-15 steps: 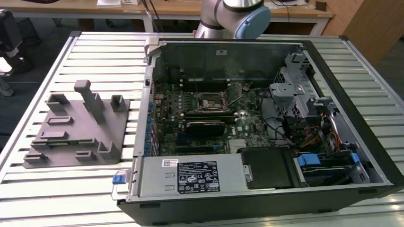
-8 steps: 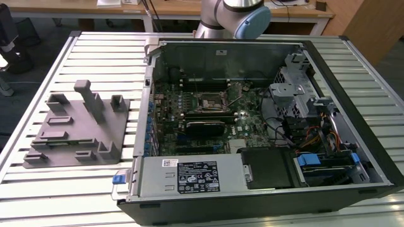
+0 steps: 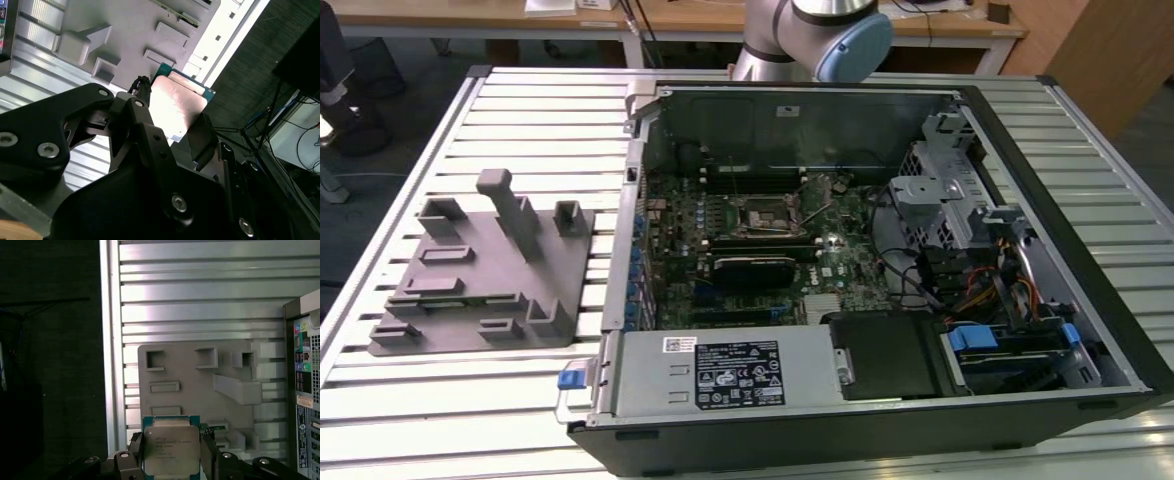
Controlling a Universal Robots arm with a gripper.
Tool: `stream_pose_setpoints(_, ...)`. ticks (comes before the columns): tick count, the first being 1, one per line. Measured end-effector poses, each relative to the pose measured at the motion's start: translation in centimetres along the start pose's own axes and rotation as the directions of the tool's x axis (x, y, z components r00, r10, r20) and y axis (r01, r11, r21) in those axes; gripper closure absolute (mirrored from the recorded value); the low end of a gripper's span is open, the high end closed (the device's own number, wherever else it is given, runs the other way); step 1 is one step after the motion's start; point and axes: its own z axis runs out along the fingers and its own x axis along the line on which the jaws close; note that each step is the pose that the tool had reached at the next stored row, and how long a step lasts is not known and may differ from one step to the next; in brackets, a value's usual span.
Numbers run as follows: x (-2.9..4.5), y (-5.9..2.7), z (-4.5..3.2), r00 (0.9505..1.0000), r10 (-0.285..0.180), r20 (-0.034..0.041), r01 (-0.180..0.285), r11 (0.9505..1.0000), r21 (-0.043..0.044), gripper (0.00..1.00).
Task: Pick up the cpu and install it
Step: 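Pick up the cpu and move it towards the insertion slot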
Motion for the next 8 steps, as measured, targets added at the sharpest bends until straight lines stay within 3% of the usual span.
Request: stream_pose_setpoints(8, -0.77, 0.05, -0.3, 1.0, 0.0, -0.0003, 0.0, 1.0, 0.0001, 0.46)
